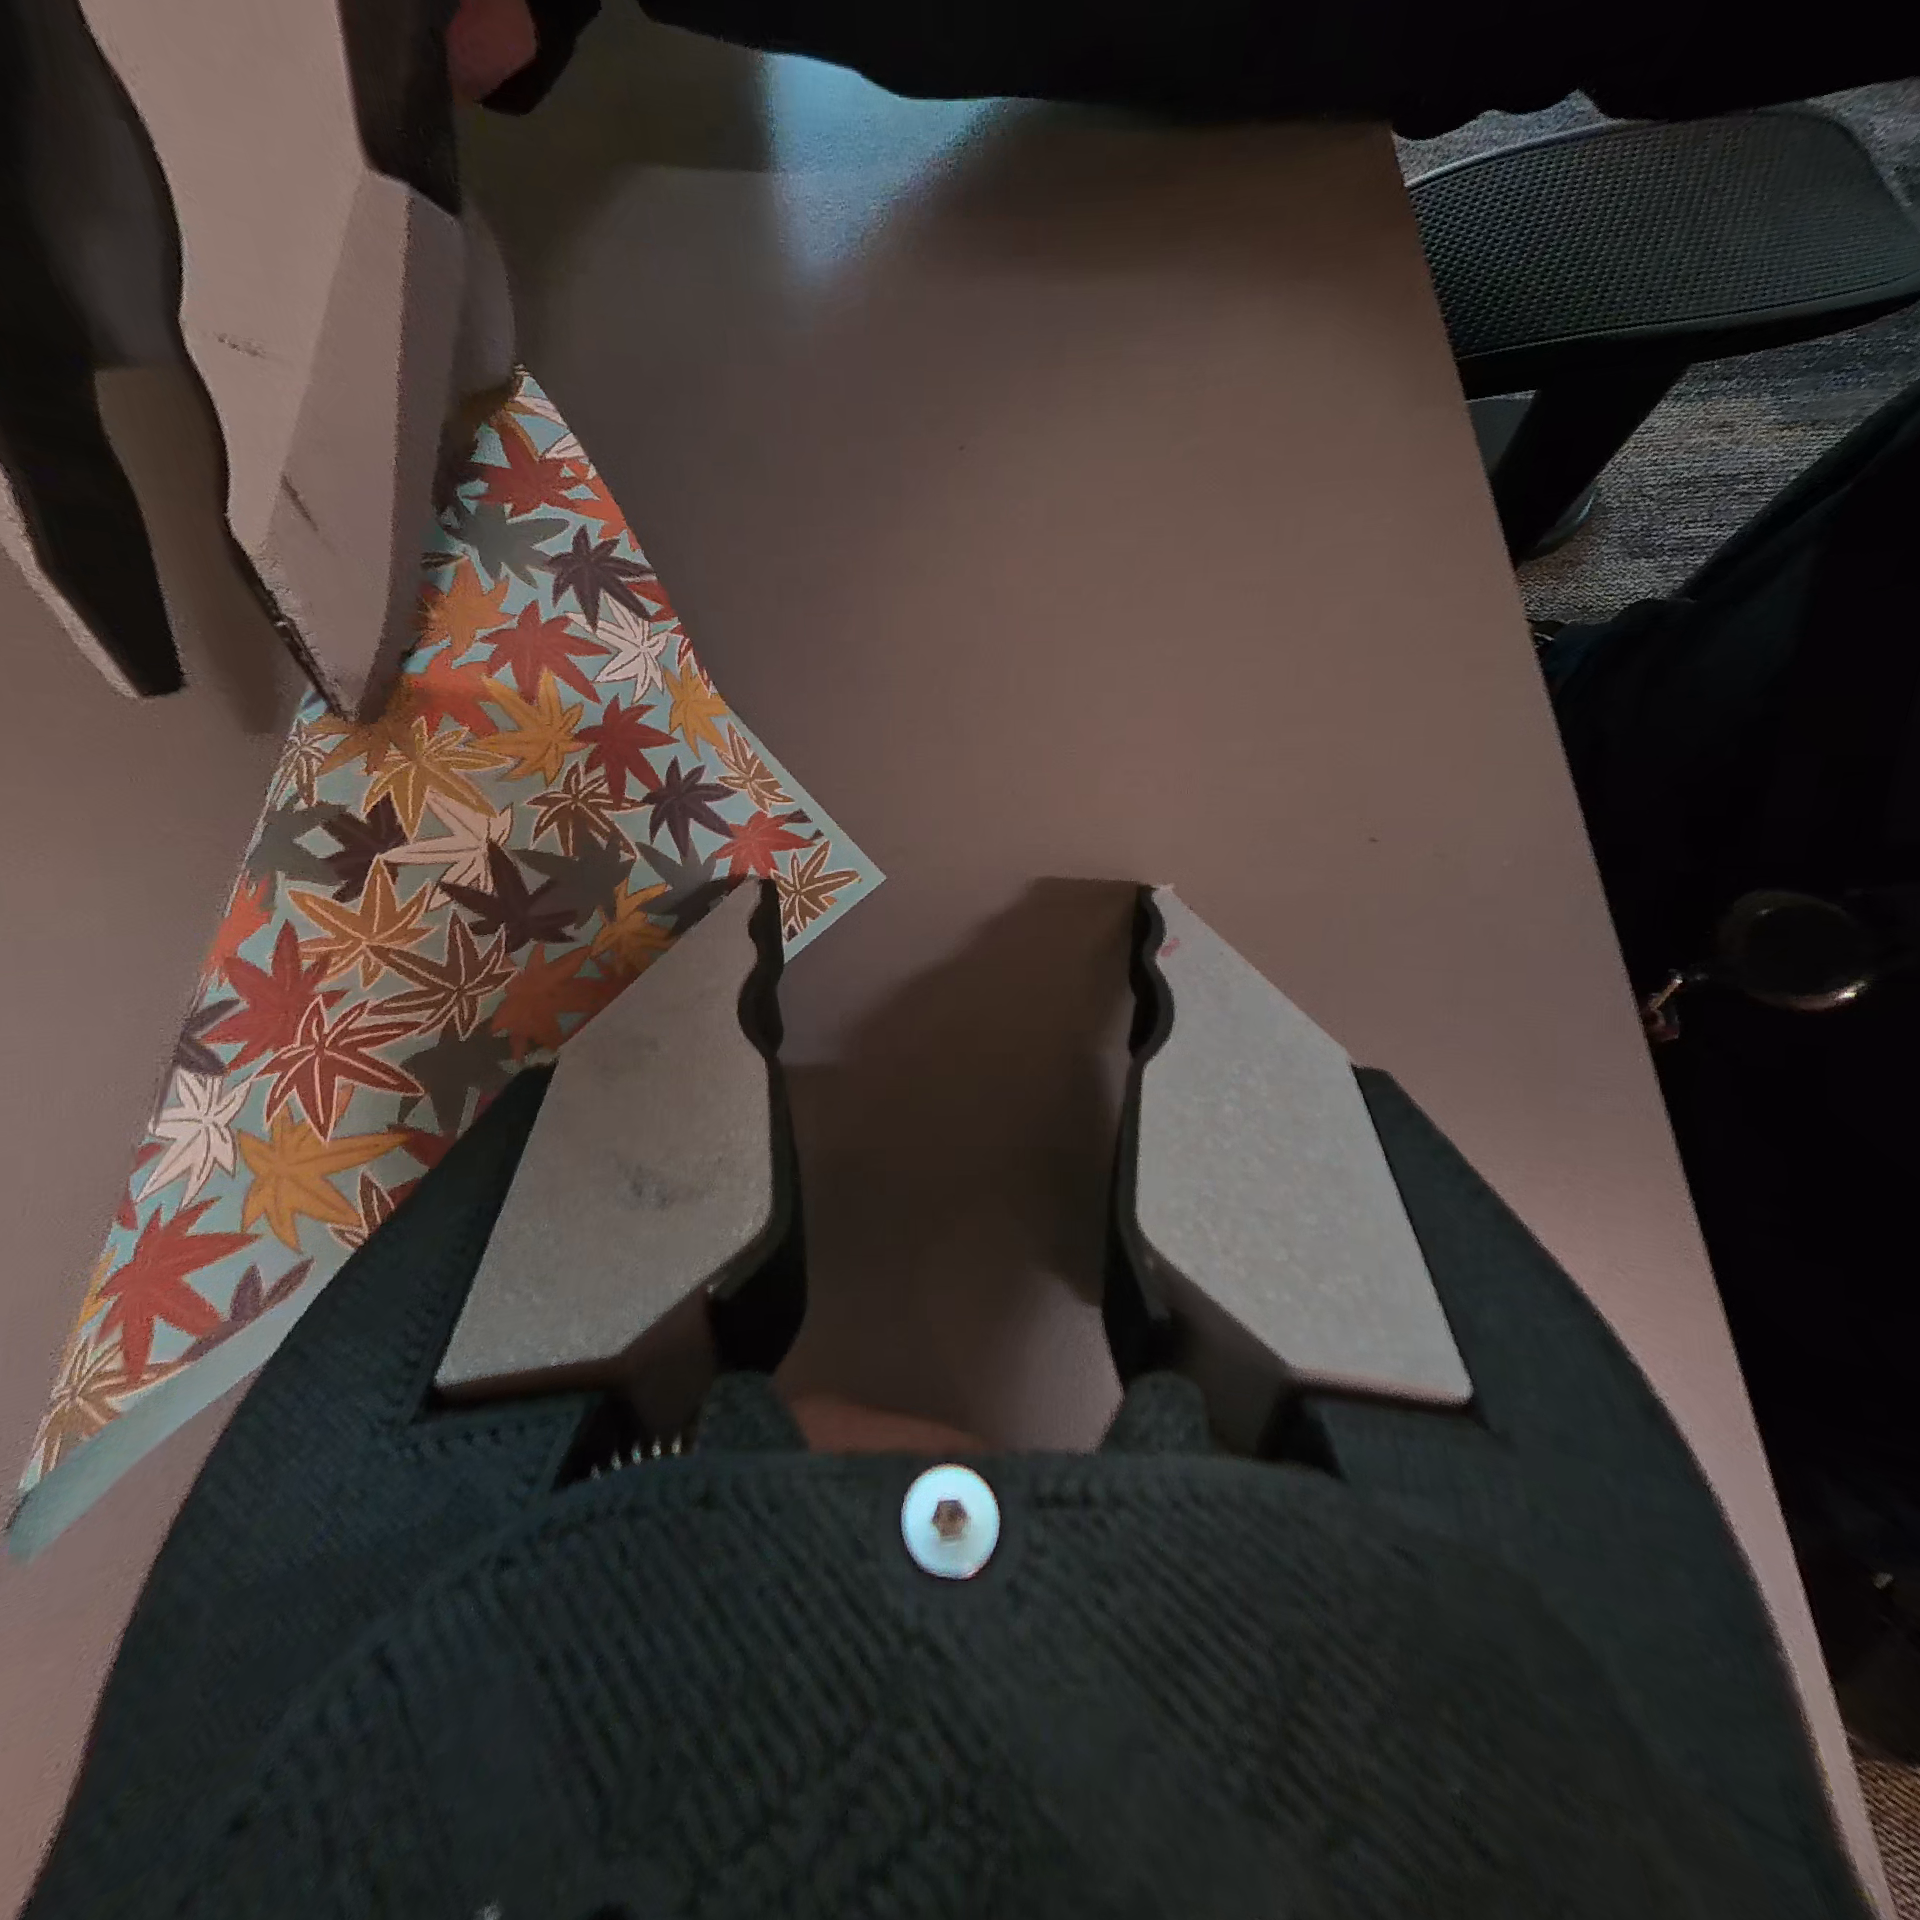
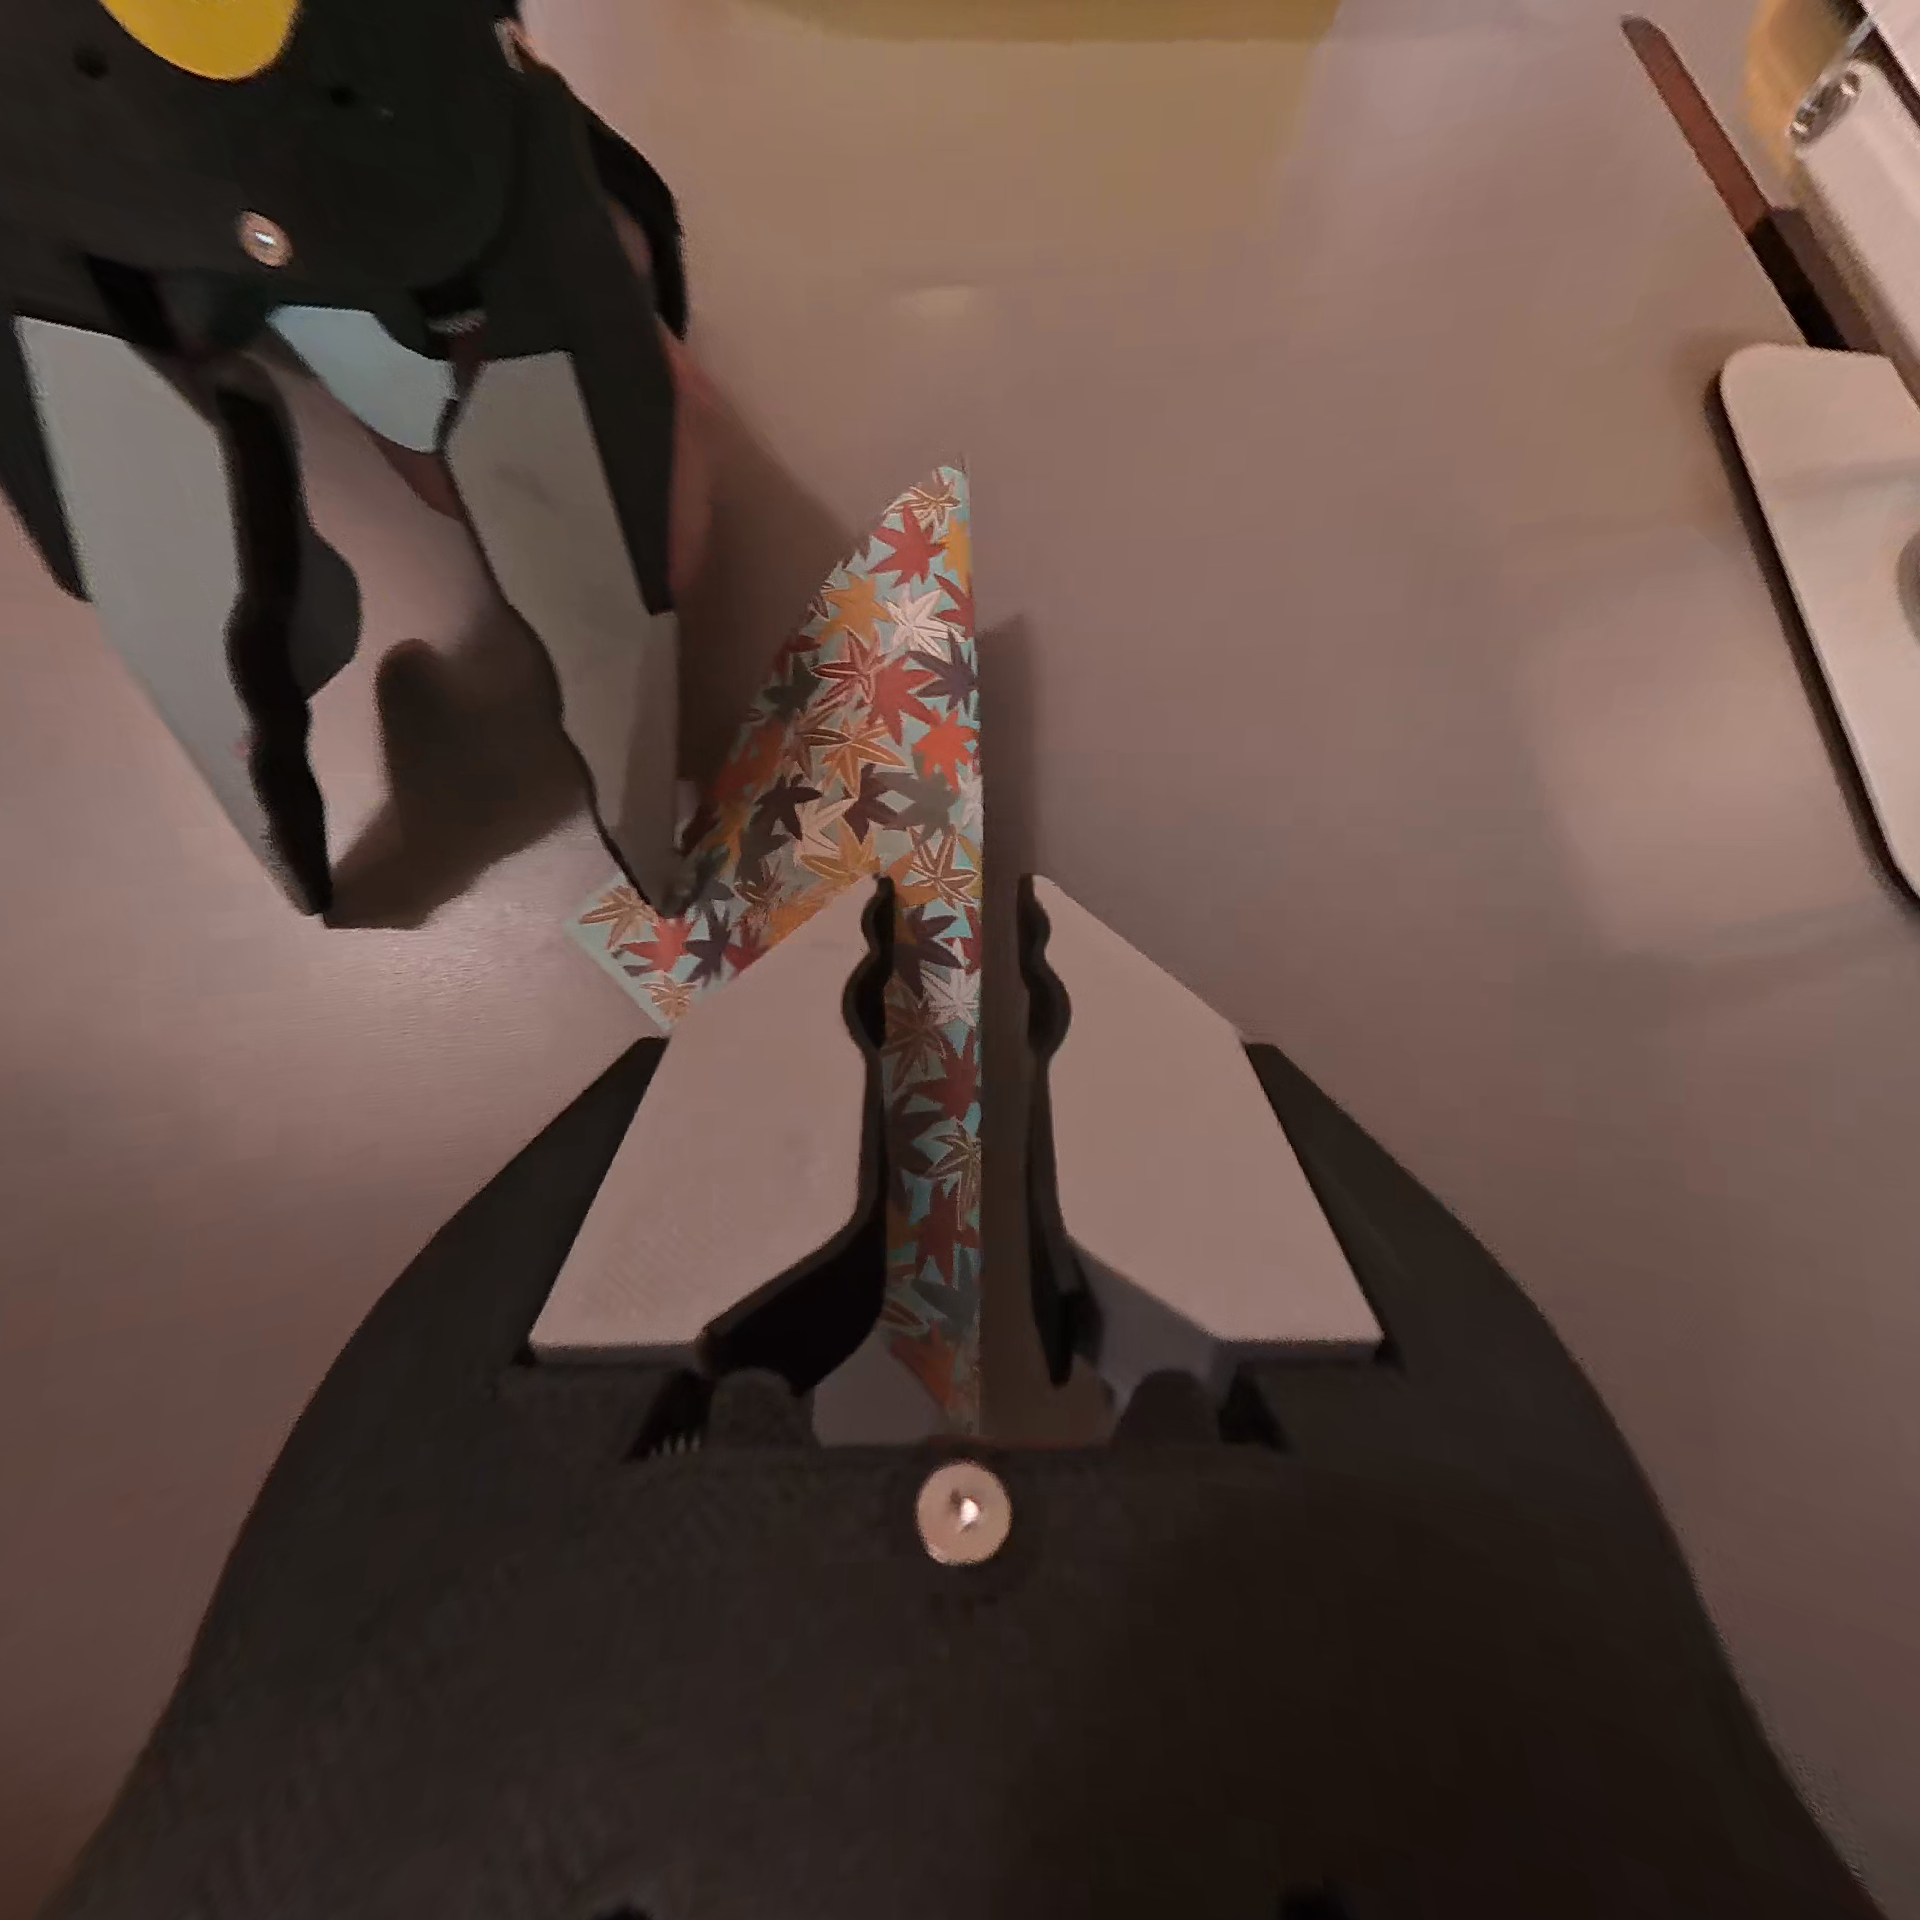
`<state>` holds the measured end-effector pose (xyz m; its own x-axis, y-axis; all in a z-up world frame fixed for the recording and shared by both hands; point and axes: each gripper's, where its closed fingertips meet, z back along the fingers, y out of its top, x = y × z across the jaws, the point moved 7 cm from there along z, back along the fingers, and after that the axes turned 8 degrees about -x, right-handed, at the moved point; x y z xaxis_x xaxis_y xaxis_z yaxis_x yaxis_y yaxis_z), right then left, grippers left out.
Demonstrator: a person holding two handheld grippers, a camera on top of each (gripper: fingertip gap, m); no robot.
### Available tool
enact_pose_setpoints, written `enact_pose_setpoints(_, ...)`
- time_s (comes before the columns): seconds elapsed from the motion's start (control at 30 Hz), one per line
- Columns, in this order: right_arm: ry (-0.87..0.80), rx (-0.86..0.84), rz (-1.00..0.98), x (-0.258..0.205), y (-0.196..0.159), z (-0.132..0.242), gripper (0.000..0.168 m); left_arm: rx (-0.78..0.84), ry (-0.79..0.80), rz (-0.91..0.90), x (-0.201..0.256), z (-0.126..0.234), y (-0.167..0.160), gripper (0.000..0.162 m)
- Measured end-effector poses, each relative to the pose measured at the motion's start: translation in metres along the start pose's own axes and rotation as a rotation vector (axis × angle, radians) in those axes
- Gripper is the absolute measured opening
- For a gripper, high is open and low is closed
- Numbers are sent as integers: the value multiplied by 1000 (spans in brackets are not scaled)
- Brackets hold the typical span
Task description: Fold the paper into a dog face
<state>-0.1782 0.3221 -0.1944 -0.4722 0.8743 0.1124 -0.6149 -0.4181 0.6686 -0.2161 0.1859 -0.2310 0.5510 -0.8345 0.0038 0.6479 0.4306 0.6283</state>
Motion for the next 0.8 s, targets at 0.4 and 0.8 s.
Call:
enact_pose_setpoints(0.4, 68, -2, -59, 1, -3, -5, 25, -1, 1, -3, 0, 0, 0, 67)
enact_pose_setpoints(0.8, 90, -27, -36, -4, -4, -9, 24, -5, 5, -13, 1, 1, 0, 67)
